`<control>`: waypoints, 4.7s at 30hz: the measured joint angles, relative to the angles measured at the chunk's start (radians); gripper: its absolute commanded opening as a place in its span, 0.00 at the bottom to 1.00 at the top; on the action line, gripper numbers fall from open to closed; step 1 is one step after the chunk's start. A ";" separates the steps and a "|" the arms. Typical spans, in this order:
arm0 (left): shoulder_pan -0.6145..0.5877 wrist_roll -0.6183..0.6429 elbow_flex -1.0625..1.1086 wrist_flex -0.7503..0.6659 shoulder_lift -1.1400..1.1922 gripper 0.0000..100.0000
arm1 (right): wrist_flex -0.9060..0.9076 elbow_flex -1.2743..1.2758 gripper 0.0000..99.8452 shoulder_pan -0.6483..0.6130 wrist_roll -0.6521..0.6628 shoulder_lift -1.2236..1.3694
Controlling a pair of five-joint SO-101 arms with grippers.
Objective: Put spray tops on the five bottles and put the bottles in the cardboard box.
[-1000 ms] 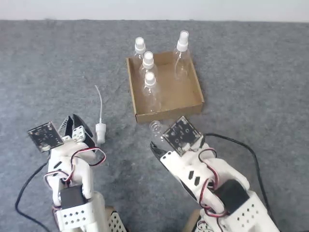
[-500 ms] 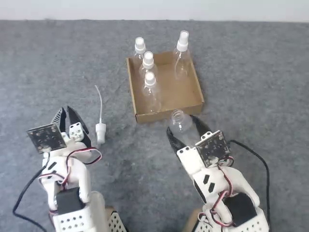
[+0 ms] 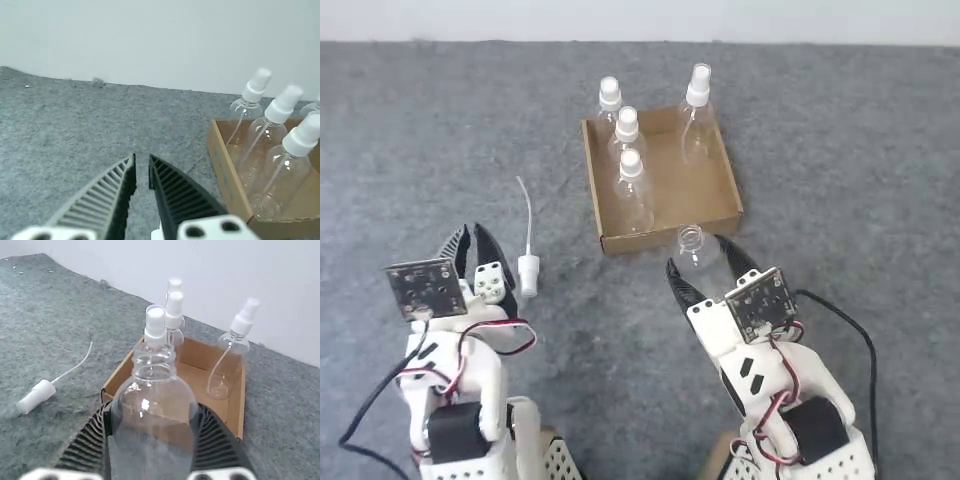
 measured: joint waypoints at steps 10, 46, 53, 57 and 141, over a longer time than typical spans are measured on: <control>0.006 -0.014 -0.074 0.003 0.153 0.04 | -0.043 0.041 0.01 0.002 0.000 0.000; 0.005 -0.014 -0.845 0.003 1.820 0.14 | -0.049 0.043 0.01 0.000 0.000 0.000; 0.005 -0.080 -0.999 0.003 2.012 0.13 | -0.049 0.043 0.01 0.000 0.000 0.000; 0.005 -0.063 -1.065 0.003 2.102 0.13 | -0.049 0.043 0.01 0.000 0.000 0.000; -0.439 -0.571 -1.390 0.706 1.861 0.04 | -0.049 0.043 0.01 0.000 0.000 0.000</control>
